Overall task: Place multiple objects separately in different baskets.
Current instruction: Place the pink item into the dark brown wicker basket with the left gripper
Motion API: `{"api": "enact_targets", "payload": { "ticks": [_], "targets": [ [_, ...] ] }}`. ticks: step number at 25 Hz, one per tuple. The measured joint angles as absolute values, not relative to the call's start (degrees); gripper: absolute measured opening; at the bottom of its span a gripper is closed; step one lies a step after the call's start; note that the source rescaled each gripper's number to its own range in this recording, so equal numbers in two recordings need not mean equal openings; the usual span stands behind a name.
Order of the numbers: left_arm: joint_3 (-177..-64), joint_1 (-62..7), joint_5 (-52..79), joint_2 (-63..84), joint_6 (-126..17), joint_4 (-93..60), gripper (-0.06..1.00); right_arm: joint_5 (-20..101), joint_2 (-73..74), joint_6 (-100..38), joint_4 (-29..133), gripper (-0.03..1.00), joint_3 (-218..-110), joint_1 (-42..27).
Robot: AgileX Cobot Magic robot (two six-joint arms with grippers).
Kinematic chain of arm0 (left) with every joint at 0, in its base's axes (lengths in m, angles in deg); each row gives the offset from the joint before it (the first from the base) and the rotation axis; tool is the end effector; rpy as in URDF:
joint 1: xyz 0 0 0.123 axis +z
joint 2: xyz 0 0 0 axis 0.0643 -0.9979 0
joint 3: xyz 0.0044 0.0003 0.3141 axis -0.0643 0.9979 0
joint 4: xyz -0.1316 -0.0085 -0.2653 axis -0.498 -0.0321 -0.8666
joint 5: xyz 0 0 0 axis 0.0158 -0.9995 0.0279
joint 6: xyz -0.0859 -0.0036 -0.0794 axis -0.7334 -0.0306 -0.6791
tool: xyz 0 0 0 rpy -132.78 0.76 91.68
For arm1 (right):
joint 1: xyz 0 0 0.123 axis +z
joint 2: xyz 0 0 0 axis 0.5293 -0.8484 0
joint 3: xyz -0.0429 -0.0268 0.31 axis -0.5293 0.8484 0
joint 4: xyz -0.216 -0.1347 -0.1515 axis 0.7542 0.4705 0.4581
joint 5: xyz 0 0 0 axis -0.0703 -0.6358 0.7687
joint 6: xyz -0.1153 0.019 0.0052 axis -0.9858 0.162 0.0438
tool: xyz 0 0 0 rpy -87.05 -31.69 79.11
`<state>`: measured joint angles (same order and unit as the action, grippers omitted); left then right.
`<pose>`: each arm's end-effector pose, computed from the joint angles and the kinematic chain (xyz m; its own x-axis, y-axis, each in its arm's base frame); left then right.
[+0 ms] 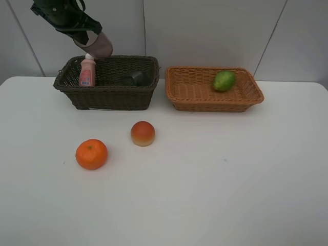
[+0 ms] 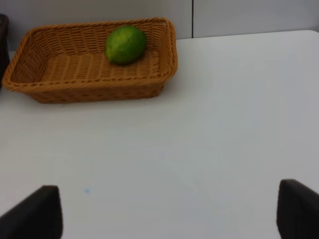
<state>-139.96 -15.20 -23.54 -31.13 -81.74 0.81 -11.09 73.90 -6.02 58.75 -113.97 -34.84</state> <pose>0.5223 -0.1009 0.2584 -0.7286 0.3282 -0.6012 0.3050 0.9414 0.1444 0.0250 0.0007 0.2946 -0.4300 0.0652 -0.9005 0.0537 0.9975 0.0465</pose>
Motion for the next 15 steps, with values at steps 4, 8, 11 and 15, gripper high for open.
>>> {"api": "enact_targets", "payload": {
  "ticks": [4,8,11,15],
  "targets": [
    [-139.96,-15.2,-21.2,-33.67,-85.02,1.28,0.0,-11.09,73.9,-6.02,58.75,1.0,-113.97,-34.84],
    [-139.96,-15.2,-19.95,-35.41,-90.15,2.71,0.0,-11.09,73.9,-6.02,58.75,1.0,-113.97,-34.84],
    [-139.96,-15.2,-19.55,-35.79,-92.19,3.54,0.0,-11.09,73.9,-6.02,58.75,1.0,-113.97,-34.84],
    [-139.96,-15.2,-19.17,-35.79,-94.18,3.86,0.0,-11.09,73.9,-6.02,58.75,1.0,-113.97,-34.84]
  ]
}}
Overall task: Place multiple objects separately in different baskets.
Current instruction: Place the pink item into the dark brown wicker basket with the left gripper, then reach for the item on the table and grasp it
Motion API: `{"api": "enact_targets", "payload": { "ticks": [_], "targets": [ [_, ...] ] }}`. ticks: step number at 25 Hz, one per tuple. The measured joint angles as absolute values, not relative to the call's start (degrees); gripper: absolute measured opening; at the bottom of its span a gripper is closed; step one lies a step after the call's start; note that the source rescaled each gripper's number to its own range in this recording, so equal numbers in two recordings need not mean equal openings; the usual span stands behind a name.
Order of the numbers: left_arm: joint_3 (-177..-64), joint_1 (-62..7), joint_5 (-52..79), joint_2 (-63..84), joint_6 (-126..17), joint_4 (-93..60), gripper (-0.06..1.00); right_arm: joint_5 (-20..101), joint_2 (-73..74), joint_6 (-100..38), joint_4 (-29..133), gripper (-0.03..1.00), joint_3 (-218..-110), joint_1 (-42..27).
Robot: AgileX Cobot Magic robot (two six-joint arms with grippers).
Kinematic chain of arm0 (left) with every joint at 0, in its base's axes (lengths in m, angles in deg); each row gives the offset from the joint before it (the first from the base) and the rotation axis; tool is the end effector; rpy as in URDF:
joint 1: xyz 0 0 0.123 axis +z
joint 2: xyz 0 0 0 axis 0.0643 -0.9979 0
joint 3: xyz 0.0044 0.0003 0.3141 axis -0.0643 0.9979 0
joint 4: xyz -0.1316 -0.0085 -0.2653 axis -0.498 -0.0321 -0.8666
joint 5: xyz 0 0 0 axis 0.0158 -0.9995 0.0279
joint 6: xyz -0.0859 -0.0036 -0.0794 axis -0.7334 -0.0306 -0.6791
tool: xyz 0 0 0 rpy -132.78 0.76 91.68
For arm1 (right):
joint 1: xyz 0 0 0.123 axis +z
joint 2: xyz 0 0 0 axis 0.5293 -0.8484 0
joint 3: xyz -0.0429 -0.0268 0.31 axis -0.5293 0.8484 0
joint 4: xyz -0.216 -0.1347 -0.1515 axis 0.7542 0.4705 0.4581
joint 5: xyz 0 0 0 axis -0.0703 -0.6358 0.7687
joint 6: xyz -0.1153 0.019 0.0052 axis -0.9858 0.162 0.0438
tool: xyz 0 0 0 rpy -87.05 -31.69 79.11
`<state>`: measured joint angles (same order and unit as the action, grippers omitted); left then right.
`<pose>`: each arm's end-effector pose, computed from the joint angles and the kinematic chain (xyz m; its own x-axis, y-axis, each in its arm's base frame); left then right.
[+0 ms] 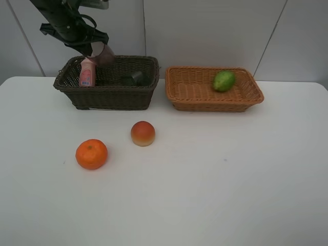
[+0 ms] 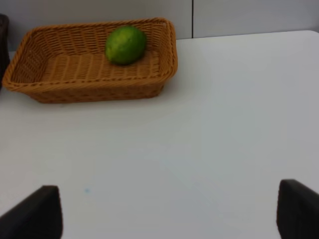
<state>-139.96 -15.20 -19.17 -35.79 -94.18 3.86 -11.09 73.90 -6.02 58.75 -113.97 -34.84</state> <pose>0.5392 -0.1011 0.2202 -0.7716 0.1637 -0.6147 0.1600 0.9852 0.0617 0.0250 0.0007 0.2946 -0.4300 0.0652 -0.9005 0.0537 0.9975 0.0465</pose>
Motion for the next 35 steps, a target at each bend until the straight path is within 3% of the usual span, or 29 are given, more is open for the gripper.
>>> {"api": "enact_targets", "payload": {
  "ticks": [8,10,14,17,35],
  "targets": [
    [-139.96,-15.2,-19.63,-37.17,-95.28,4.28,0.02,-11.09,73.9,-6.02,58.75,1.0,-113.97,-34.84],
    [-139.9,-15.2,-19.63,-37.5,-95.28,4.62,0.15,-11.09,73.9,-6.02,58.75,1.0,-113.97,-34.84],
    [-139.86,-15.2,-19.32,-37.5,-95.28,5.3,0.57,-11.09,73.9,-6.02,58.75,1.0,-113.97,-34.84],
    [-139.86,-15.2,-19.2,-37.5,-95.35,5.61,0.69,-11.09,73.9,-6.02,58.75,1.0,-113.97,-34.84],
    [-139.86,-15.34,-21.84,-37.5,-97.02,7.14,0.72,-11.09,73.9,-6.02,58.75,1.0,-113.97,-34.84]
  ]
}}
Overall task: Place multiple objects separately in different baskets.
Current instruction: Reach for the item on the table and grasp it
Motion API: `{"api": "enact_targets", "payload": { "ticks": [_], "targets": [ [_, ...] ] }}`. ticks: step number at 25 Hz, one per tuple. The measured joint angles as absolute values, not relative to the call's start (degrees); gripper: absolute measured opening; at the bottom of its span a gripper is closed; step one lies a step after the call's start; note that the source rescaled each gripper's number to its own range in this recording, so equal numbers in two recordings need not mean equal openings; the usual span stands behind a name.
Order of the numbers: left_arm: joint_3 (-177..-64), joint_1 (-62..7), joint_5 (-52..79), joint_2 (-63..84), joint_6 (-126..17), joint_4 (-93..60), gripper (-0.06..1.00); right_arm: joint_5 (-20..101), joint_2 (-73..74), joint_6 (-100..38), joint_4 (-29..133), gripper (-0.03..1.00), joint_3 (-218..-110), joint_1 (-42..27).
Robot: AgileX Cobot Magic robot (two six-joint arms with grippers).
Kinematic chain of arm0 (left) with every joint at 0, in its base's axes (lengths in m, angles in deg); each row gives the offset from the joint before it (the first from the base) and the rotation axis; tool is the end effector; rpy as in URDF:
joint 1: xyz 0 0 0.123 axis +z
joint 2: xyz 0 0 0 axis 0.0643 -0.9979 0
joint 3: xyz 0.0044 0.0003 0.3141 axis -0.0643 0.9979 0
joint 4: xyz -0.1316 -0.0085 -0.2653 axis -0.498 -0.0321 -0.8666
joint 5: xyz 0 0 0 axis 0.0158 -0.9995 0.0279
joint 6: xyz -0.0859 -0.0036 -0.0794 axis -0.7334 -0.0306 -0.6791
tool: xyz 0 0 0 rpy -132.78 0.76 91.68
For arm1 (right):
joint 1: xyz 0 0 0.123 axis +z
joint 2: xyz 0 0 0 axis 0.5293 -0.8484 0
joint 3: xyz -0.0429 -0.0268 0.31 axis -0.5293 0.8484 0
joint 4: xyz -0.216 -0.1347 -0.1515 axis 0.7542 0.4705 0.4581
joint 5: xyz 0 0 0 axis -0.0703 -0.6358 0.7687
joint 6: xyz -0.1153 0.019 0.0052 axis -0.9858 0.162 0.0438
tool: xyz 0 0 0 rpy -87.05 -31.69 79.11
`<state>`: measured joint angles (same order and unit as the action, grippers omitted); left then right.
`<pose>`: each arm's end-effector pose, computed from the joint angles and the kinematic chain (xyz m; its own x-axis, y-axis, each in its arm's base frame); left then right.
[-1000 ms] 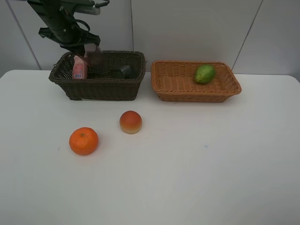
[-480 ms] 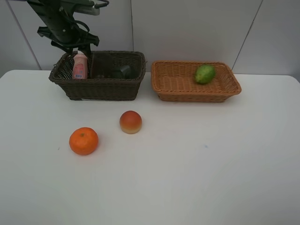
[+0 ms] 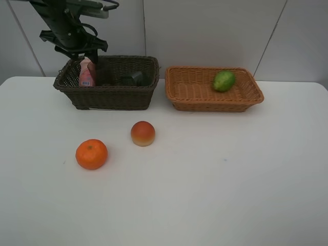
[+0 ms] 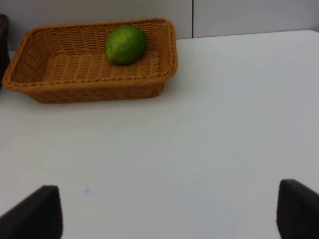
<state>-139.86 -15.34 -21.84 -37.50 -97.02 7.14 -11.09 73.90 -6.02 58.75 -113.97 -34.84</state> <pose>0.5380 -0.0974 0.2007 -0.8148 0.1662 -0.5555 0.1375 0.9861 0.0933 0.0250 0.0007 0.2946 -0.4300 0.0652 -0.9005 0.0537 0.9975 0.0465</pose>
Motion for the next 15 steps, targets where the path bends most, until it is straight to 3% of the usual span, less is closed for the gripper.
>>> {"api": "enact_targets", "payload": {
  "ticks": [15],
  "targets": [
    [-139.86,-18.65,-29.89,-33.73,-93.07,5.82,0.72,-11.09,73.9,-6.02,58.75,1.0,-113.97,-34.84]
  ]
}}
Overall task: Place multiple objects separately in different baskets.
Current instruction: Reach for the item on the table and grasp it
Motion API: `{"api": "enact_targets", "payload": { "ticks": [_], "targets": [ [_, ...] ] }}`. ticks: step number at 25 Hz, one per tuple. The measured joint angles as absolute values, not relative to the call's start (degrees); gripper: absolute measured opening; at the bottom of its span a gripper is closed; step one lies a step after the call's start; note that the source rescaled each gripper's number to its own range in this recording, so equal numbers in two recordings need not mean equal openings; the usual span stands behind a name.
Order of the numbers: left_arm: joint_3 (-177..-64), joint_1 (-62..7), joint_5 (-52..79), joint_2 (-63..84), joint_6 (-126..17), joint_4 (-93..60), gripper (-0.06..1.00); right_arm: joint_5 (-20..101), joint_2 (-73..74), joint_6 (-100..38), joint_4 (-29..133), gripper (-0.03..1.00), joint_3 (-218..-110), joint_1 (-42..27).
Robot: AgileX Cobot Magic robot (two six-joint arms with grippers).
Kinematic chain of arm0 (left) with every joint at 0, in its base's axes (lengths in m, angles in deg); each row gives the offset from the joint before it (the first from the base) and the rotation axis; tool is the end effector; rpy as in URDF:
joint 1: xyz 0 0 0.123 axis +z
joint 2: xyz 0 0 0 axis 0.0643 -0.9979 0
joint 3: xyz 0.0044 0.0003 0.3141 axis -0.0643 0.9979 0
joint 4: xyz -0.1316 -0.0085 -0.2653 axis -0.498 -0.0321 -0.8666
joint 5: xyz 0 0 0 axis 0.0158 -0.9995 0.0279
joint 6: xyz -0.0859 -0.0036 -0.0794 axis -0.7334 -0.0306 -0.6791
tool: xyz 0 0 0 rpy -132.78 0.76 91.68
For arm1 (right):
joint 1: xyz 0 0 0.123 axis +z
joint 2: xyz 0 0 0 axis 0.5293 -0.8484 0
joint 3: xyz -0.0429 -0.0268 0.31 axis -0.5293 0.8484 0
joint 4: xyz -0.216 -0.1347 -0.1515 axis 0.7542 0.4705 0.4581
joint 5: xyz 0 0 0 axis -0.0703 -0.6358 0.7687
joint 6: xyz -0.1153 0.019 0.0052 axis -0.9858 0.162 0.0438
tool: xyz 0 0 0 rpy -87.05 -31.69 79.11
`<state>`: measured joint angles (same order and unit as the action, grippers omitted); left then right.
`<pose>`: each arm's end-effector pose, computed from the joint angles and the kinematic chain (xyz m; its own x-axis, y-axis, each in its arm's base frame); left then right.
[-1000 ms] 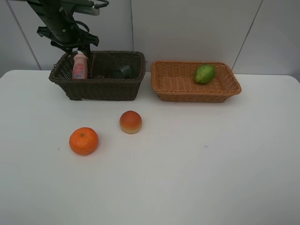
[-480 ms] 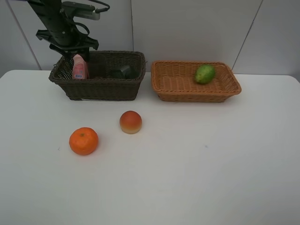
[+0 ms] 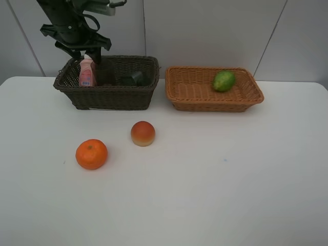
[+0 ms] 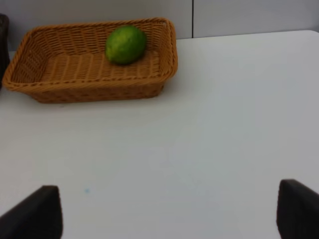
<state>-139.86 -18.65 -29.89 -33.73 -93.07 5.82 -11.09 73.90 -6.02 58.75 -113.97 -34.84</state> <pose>0.5121 -0.1229 0.2274 -0.8348 0.2581 -0.4864 0.2305 0.9660 0.1170 0.0250 0.0007 0.2946 -0.4300 0.0652 -0.9005 0.0537 0.9975 0.0465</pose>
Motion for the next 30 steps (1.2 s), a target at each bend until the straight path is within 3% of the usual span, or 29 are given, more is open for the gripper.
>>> {"api": "enact_targets", "payload": {
  "ticks": [15,27,30],
  "targets": [
    [-139.86,-25.18,-42.65,-31.66,-77.87,2.66,0.72,-11.09,73.9,-6.02,58.75,1.0,-113.97,-34.84],
    [-139.86,-29.4,-41.68,-31.66,-73.07,0.75,0.72,-11.09,73.9,-6.02,58.75,1.0,-113.97,-34.84],
    [-139.86,-30.58,-41.68,-31.66,-71.08,0.45,0.78,-11.09,73.9,-6.02,58.75,1.0,-113.97,-34.84]
  ]
}}
